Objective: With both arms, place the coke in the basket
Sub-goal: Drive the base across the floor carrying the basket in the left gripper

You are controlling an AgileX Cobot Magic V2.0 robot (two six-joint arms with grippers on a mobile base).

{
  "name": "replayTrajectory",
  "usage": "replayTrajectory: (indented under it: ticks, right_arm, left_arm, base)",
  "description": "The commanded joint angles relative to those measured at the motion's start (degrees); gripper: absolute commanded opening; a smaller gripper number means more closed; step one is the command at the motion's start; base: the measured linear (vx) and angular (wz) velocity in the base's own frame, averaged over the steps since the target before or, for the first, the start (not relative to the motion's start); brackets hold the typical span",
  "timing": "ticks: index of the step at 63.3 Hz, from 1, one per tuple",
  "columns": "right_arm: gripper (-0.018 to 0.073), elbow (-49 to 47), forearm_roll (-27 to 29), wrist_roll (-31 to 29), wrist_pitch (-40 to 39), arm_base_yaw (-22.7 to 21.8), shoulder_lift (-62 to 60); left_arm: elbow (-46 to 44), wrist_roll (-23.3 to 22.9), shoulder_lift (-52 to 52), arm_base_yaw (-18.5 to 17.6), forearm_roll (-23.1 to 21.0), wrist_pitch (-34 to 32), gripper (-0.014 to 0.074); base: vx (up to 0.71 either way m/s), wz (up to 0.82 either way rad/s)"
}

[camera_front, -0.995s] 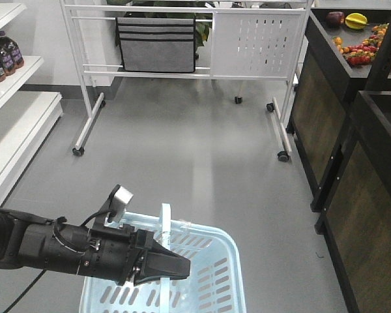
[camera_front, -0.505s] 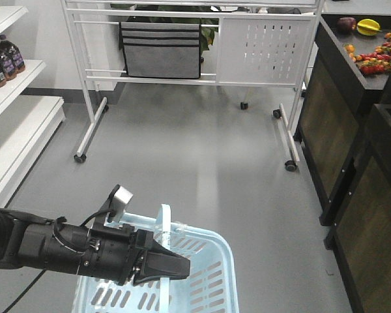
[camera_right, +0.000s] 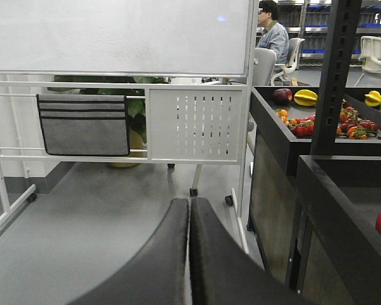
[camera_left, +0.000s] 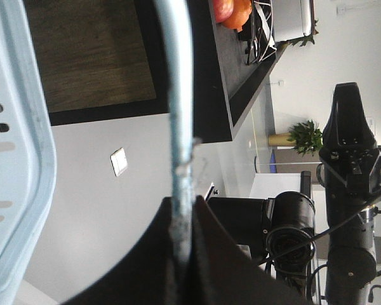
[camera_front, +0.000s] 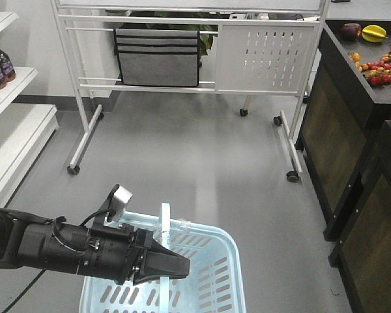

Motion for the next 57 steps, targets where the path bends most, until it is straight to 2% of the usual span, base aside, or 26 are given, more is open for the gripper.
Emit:
replayTrajectory:
  ticks: [1,57]
  right_arm:
    - [-0.0008,0.6,-0.5,-0.3,-4.1,-0.2,-1.1]
    - [-0.0008,0.6,-0.5,-0.3,-4.0,-0.2,-1.1]
  left_arm:
    - [-1.1,0.6,-3.0,-0.2,-5.4,4.6,-0.0006]
    - [-1.1,0.6,-3.0,-0.2,-5.4,4.6,-0.0006]
  base:
    - [0.16,-0.06]
    - [0.17,-0.03]
